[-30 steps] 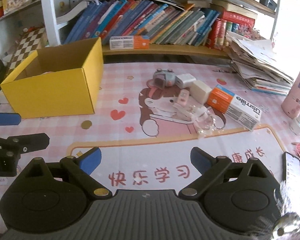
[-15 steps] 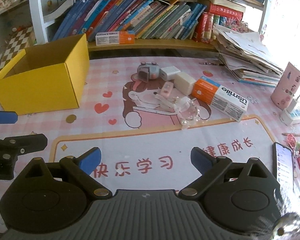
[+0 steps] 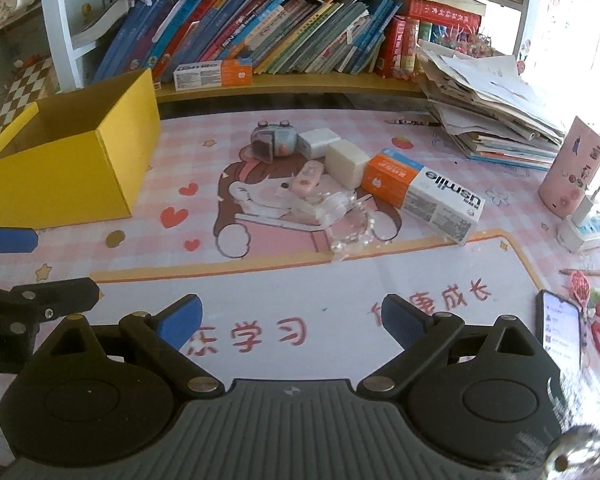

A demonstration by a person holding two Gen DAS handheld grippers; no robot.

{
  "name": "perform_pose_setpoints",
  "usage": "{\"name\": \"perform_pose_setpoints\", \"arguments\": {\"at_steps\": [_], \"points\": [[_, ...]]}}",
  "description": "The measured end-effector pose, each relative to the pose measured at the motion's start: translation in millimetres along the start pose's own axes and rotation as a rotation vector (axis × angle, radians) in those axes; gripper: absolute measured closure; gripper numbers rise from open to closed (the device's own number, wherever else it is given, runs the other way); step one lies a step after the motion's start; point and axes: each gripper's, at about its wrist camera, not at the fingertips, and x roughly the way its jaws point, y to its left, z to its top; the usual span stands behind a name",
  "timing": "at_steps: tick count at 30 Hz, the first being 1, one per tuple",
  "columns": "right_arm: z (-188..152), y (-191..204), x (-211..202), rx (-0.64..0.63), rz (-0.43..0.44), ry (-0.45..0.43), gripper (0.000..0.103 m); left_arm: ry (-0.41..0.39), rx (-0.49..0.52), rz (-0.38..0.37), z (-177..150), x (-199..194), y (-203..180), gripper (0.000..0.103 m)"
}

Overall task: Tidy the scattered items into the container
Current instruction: 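Move the left tool to the pearl lace accessory while the right tool approaches the usmile box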

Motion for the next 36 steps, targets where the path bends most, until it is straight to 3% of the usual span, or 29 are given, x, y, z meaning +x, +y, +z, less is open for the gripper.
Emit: {"name": "perform_pose_setpoints", "arguments": {"at_steps": [22, 36], "points": [[21.4, -83.6, 37.7, -0.033, 0.095, 0.034, 0.006, 0.037, -0.034, 0.074, 32.0, 43.8, -65.3, 0.011], [23.5, -134.3, 49.7, 0.0, 0.113, 0.018, 0.007, 0.017, -0.01, 0.064, 53.3, 74.6, -112.2, 0.011]]}}
